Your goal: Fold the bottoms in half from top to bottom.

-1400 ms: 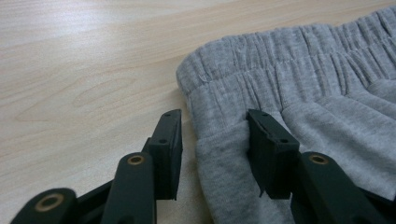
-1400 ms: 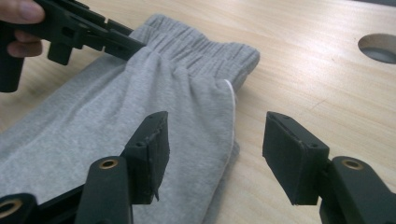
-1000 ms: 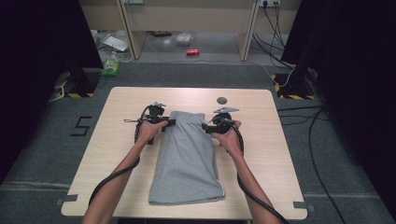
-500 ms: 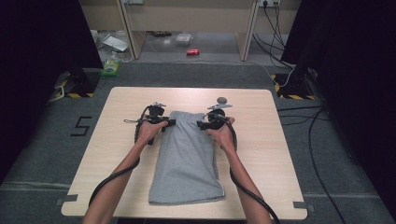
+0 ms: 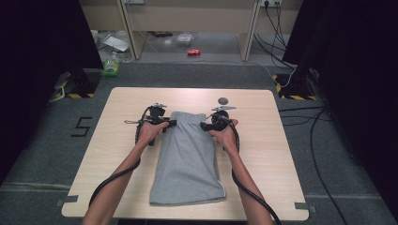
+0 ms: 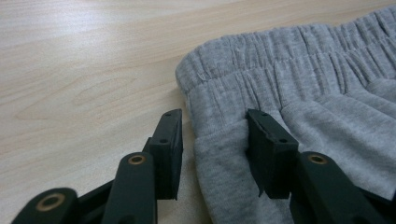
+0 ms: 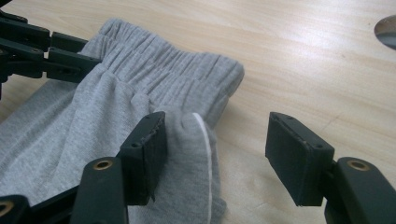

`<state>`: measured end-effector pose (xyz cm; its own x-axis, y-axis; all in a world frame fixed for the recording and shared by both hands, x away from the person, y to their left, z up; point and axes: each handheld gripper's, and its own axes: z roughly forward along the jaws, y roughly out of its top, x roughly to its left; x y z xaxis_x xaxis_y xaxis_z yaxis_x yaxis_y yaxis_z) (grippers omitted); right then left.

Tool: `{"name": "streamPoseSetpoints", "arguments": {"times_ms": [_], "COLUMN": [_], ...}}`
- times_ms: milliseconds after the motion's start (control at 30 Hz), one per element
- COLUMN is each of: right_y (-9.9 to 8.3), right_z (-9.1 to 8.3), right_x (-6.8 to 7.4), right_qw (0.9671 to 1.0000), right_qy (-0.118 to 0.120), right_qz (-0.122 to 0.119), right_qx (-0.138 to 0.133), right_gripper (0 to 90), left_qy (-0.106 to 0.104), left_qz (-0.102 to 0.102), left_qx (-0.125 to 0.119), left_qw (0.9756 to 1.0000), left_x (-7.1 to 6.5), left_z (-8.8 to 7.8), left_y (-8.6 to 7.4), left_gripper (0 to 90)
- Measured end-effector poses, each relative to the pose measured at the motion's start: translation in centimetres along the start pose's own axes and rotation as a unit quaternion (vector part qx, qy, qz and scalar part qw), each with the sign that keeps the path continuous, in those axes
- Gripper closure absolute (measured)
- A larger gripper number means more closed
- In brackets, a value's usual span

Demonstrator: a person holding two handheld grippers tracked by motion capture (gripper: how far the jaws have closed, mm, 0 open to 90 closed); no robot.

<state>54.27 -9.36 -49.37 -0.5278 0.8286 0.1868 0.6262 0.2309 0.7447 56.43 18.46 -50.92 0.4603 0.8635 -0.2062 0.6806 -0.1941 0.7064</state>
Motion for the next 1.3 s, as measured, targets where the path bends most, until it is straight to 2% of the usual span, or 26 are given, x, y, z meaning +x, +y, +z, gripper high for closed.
{"name": "streamPoseSetpoints", "arguments": {"times_ms": [200, 533, 733, 800, 933, 967, 1067, 1167, 1233, 1300], "right_y": [-0.2, 0.5, 0.7, 0.6, 0.9, 0.9, 0.9, 0.6, 0.4, 0.3], "right_z": [0.3, 1.5, 2.2, 2.6, 2.8, 2.8, 3.0, 2.9, 2.9, 2.7], "right_x": [-0.1, -0.6, -0.5, -0.5, -0.5, -0.5, -0.8, -1.0, -1.1, -1.2], "right_qw": [1.0000, 0.9997, 0.9993, 0.9992, 0.9987, 0.9987, 0.9975, 0.9967, 0.9965, 0.9960], "right_qy": [0.000, -0.008, -0.003, -0.002, 0.012, 0.012, 0.034, 0.044, 0.049, 0.053], "right_qz": [0.002, 0.005, 0.003, 0.008, 0.007, 0.007, 0.041, 0.054, 0.060, 0.067], "right_qx": [0.001, 0.021, 0.037, 0.038, 0.049, 0.049, 0.046, 0.040, 0.032, 0.027], "right_gripper": [38.6, 39.6, 45.3, 47.6, 63.3, 63.3, 72.6, 76.1, 77.6, 78.8], "left_qy": [-0.002, 0.001, 0.000, 0.001, 0.001, 0.001, -0.004, -0.009, -0.017, -0.013], "left_qz": [-0.001, 0.001, 0.001, 0.000, 0.000, 0.000, -0.001, 0.000, -0.009, -0.003], "left_qx": [0.001, 0.007, 0.007, 0.005, 0.003, 0.003, 0.003, 0.000, -0.002, -0.001], "left_qw": [1.0000, 1.0000, 1.0000, 1.0000, 1.0000, 1.0000, 1.0000, 1.0000, 0.9998, 0.9999], "left_x": [0.1, 0.0, 0.0, 0.0, -0.1, -0.1, 0.0, 0.0, 0.2, 0.1], "left_z": [0.0, 0.0, 0.0, 0.0, 0.0, 0.0, 0.0, 0.0, 0.0, 0.0], "left_y": [0.0, 0.2, 0.2, 0.2, 0.1, 0.1, 0.0, 0.0, -0.1, -0.1], "left_gripper": [56.7, 56.8, 56.9, 56.9, 58.3, 59.0, 61.2, 63.1, 63.9, 65.1]}}
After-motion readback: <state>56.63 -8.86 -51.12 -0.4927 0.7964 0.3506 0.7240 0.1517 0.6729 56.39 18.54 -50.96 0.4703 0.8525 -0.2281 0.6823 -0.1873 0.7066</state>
